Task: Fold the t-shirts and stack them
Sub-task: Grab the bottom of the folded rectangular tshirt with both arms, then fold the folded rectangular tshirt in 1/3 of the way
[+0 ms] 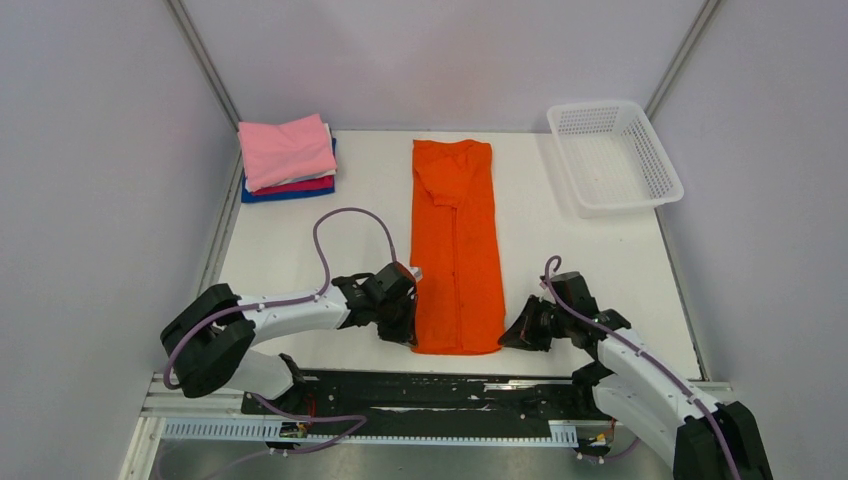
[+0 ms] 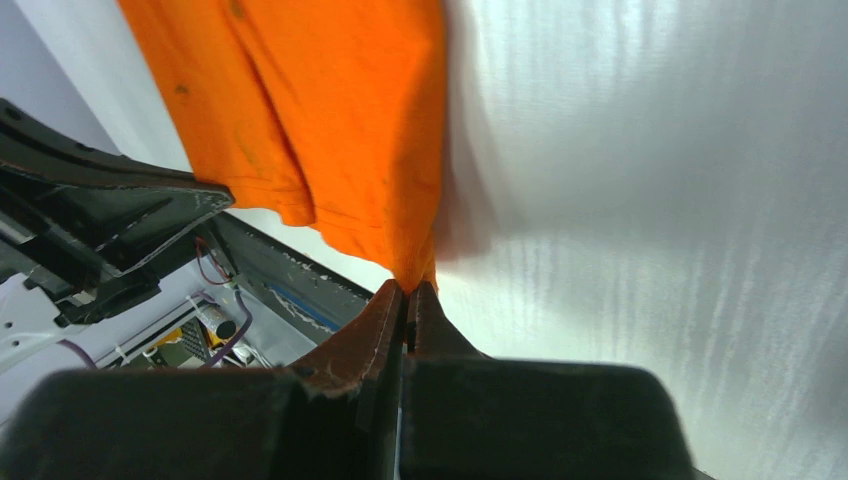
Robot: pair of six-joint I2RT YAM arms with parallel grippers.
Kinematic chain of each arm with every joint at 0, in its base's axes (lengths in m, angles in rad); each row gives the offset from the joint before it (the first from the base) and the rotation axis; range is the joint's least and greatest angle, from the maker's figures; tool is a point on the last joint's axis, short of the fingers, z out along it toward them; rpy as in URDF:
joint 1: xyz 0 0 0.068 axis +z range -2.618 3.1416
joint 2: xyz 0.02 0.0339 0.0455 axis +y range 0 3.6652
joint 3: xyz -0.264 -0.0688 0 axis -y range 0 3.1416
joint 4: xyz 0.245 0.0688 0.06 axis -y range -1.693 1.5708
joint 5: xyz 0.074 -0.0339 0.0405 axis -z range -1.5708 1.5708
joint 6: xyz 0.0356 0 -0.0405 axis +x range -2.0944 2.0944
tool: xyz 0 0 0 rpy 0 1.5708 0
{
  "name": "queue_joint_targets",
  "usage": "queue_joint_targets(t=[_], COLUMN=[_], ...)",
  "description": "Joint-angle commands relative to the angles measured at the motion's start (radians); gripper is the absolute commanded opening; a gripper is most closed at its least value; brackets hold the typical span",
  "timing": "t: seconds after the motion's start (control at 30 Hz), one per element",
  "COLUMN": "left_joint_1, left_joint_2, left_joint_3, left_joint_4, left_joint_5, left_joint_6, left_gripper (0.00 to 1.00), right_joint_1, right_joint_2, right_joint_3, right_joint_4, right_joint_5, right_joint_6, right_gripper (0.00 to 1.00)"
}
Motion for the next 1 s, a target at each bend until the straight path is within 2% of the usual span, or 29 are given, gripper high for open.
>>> queue_joint_targets(t=[0.0, 0.23, 0.37, 0.63, 0.97], left_joint_1=[-0.001, 0.090, 0.160, 0.328, 0.451], left_joint_2=[-0.032, 0.003, 0.040, 0.137, 0.311], left_joint_3=[0.018, 0.086, 0.144, 0.277, 0.483], left_joint_4=[0.040, 0.101, 0.104, 0.137, 0.131], left_joint_5=[0.094, 0.176, 0.199, 0.183, 0.107], left_joint_6=[0.022, 0.056, 0.082, 0.078, 0.088], left_gripper=[0.00, 0.00, 0.00, 0.00, 0.00], right_joint_1=[0.006, 0.001, -0.007, -0.059, -0.119], right_joint_2=[-0.066, -0.022, 0.044, 0.257, 0.541], right_joint_3=[0.030, 0.136, 0.194, 0.375, 0.620], right_joint_4=[0.038, 0.082, 0.186, 0.261, 0.326], right_joint_5=[-0.040, 0.088, 0.087, 0.162, 0.188], right_joint_6=[0.015, 0.038, 0.051, 0.014, -0.055], right_gripper=[0.00, 0.00, 0.00, 0.00, 0.00])
